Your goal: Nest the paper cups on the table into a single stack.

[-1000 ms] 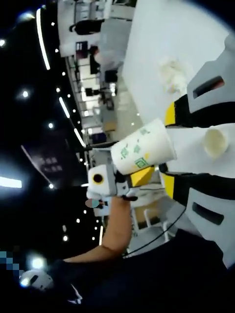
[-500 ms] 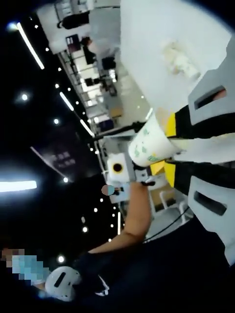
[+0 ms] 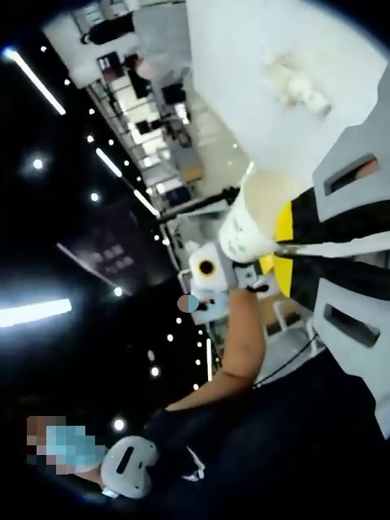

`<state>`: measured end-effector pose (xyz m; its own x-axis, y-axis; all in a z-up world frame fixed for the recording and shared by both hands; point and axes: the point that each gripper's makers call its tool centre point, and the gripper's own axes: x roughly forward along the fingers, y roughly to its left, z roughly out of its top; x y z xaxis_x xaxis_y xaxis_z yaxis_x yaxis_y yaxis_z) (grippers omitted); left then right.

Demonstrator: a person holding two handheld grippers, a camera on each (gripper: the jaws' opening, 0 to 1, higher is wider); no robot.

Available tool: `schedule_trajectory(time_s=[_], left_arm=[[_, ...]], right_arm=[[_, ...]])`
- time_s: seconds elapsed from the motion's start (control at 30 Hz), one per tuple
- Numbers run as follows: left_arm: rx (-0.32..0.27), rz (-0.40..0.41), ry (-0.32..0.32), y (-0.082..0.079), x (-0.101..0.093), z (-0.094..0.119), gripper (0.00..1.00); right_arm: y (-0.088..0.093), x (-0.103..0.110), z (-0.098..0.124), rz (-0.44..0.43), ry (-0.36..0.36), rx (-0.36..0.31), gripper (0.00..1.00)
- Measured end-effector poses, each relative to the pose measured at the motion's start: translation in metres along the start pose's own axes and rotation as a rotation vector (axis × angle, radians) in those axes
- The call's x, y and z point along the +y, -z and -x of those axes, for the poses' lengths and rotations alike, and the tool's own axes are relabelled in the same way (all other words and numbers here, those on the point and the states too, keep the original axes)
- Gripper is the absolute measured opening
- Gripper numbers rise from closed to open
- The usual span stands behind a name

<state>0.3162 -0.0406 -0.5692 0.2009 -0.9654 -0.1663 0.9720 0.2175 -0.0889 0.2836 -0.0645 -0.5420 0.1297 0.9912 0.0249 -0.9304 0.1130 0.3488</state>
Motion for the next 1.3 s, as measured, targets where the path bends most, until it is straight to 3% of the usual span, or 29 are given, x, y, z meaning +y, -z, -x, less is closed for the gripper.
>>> schedule_trajectory(time_s=[0.3,0.4,0.47,0.57,0.67,0.97,1.07,1.17,1.3], left_arm=[[-0.007,0.022,-0.053,-0.002,0.009,0.001,0.76],[-0.005,0.021,-0.099,-0.001,0.018,0.005,0.86],[0.050,-0.029,-0.208,0.010,0.036,0.012,0.97],[0.116,0.008,-0.234,0.028,0.039,0.020,0.98],[0.152,0.004,-0.283,0.041,0.042,0.028,0.98],[0.140,0.075,-0.447,0.060,0.060,0.060,0.98],[0.213,0.030,-0.513,0.076,0.068,0.077,0.98],[0.194,0.080,-0.541,0.083,0.068,0.088,0.98],[0.201,0.084,-0.569,0.095,0.070,0.099,0.98]], right_arm=[[-0.010,0.001,0.000,0.054,0.024,0.014,0.00],[-0.007,-0.005,0.001,0.099,0.060,0.076,0.00],[-0.009,-0.007,-0.001,0.125,0.075,0.106,0.00],[-0.015,-0.008,-0.001,0.108,0.079,0.153,0.00],[-0.013,-0.014,0.001,0.168,0.108,0.241,0.00],[-0.005,-0.017,-0.009,0.254,0.090,0.442,0.00],[-0.001,-0.017,-0.008,0.253,0.092,0.546,0.00],[0.003,-0.022,-0.005,0.295,0.117,0.672,0.00],[0.009,-0.026,-0.001,0.352,0.134,0.820,0.00]])
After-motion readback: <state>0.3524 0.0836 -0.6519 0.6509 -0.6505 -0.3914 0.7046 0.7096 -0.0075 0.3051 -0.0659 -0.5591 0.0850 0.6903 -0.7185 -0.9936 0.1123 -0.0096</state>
